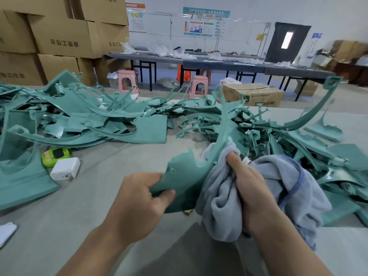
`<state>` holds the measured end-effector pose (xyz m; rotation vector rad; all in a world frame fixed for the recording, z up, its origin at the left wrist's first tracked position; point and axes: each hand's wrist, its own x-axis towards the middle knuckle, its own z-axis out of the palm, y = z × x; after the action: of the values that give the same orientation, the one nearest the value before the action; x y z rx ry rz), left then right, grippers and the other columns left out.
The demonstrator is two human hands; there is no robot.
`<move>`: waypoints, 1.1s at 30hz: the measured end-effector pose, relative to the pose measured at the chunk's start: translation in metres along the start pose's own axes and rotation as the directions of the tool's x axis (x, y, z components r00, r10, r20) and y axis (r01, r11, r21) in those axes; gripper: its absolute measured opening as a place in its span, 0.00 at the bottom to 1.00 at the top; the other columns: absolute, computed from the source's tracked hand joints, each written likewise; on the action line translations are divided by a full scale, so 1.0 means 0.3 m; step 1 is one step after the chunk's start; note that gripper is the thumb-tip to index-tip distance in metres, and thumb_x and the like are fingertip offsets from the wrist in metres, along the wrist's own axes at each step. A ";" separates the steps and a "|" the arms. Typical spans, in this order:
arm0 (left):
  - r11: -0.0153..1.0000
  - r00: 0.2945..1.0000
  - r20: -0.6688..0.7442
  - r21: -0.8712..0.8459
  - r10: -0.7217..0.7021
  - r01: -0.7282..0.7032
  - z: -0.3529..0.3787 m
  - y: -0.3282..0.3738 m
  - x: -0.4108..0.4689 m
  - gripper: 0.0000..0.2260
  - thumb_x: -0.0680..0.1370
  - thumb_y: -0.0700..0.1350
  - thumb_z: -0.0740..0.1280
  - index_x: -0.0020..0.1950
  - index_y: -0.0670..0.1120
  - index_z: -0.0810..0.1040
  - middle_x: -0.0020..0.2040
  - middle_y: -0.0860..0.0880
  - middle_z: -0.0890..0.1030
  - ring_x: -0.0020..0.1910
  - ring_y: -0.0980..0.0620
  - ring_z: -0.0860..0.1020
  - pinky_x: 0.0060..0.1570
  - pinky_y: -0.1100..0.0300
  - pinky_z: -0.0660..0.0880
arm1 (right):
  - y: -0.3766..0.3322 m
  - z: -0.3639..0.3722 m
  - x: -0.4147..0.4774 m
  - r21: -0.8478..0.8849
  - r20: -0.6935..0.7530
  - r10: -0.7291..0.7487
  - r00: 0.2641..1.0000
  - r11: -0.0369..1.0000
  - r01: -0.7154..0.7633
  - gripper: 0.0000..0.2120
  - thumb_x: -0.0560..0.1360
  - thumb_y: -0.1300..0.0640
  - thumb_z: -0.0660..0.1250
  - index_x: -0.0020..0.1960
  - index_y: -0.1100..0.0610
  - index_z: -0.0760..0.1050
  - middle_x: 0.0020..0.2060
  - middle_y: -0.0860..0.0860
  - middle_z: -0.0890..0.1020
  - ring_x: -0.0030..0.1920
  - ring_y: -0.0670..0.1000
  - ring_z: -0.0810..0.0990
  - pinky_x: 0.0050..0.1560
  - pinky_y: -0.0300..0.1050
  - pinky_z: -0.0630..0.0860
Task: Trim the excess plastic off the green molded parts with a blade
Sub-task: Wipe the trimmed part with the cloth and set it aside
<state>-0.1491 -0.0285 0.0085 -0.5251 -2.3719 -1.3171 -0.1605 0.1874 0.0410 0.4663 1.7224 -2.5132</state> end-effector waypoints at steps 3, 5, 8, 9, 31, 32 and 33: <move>0.982 0.993 0.050 0.147 0.110 -0.116 0.004 0.028 -0.009 0.07 0.71 0.44 0.67 0.36 0.53 0.71 0.26 0.57 0.67 0.25 0.59 0.64 0.25 0.67 0.59 | -0.031 -0.020 0.011 -0.067 -0.037 -0.066 0.997 0.996 0.064 0.20 0.79 0.44 0.69 0.50 0.63 0.81 0.34 0.57 0.85 0.33 0.52 0.85 0.31 0.44 0.82; 0.953 0.983 0.057 0.243 0.173 -0.182 0.009 0.034 -0.013 0.04 0.71 0.45 0.67 0.41 0.54 0.74 0.26 0.59 0.68 0.25 0.60 0.67 0.27 0.73 0.58 | -0.047 -0.037 0.019 -0.064 -0.066 -0.101 0.993 0.993 0.097 0.21 0.79 0.43 0.68 0.51 0.63 0.81 0.33 0.58 0.85 0.32 0.53 0.85 0.32 0.47 0.83; 0.900 0.962 0.044 0.345 0.270 -0.268 0.017 0.038 -0.015 0.07 0.72 0.46 0.66 0.45 0.52 0.83 0.27 0.56 0.74 0.34 0.53 0.73 0.32 0.76 0.58 | -0.095 -0.073 0.021 0.136 0.011 -0.045 0.999 0.990 0.043 0.27 0.69 0.37 0.74 0.50 0.60 0.79 0.33 0.56 0.85 0.31 0.51 0.85 0.40 0.52 0.83; 0.881 0.954 0.040 0.375 0.297 -0.289 0.019 0.034 -0.016 0.09 0.73 0.47 0.65 0.46 0.50 0.85 0.27 0.54 0.78 0.37 0.51 0.75 0.33 0.75 0.59 | -0.112 -0.089 0.022 0.226 0.038 -0.035 0.999 0.974 0.026 0.30 0.60 0.36 0.79 0.48 0.60 0.79 0.32 0.55 0.84 0.30 0.49 0.85 0.39 0.49 0.82; 0.917 0.957 -0.154 -0.356 -0.247 0.179 0.076 0.022 -0.007 0.02 0.64 0.38 0.70 0.33 0.41 0.78 0.29 0.54 0.73 0.29 0.56 0.69 0.28 0.64 0.66 | 0.060 -0.031 0.012 -0.126 0.165 -0.184 0.969 0.971 0.205 0.19 0.77 0.46 0.68 0.29 0.48 0.83 0.28 0.50 0.83 0.30 0.46 0.84 0.31 0.37 0.78; 0.901 0.950 -0.169 -0.396 -0.262 0.178 0.074 0.023 -0.004 0.01 0.64 0.38 0.70 0.34 0.43 0.81 0.29 0.55 0.76 0.29 0.57 0.71 0.28 0.65 0.69 | 0.067 -0.027 0.011 -0.153 0.183 -0.178 0.967 0.967 0.206 0.19 0.79 0.48 0.67 0.31 0.48 0.84 0.30 0.52 0.84 0.33 0.48 0.86 0.32 0.37 0.79; 0.886 0.945 -0.175 -0.428 -0.276 0.179 0.071 0.022 -0.003 0.04 0.64 0.38 0.71 0.36 0.45 0.84 0.31 0.55 0.79 0.30 0.57 0.74 0.30 0.65 0.71 | 0.074 -0.022 0.012 -0.159 0.196 -0.171 0.966 0.966 0.203 0.17 0.80 0.49 0.67 0.34 0.50 0.85 0.33 0.54 0.86 0.36 0.50 0.87 0.34 0.39 0.80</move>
<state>-0.1482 -0.0070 0.0024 -0.1833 -2.0170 -1.8887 -0.1576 0.1857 0.0179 0.0616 1.9768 -2.3991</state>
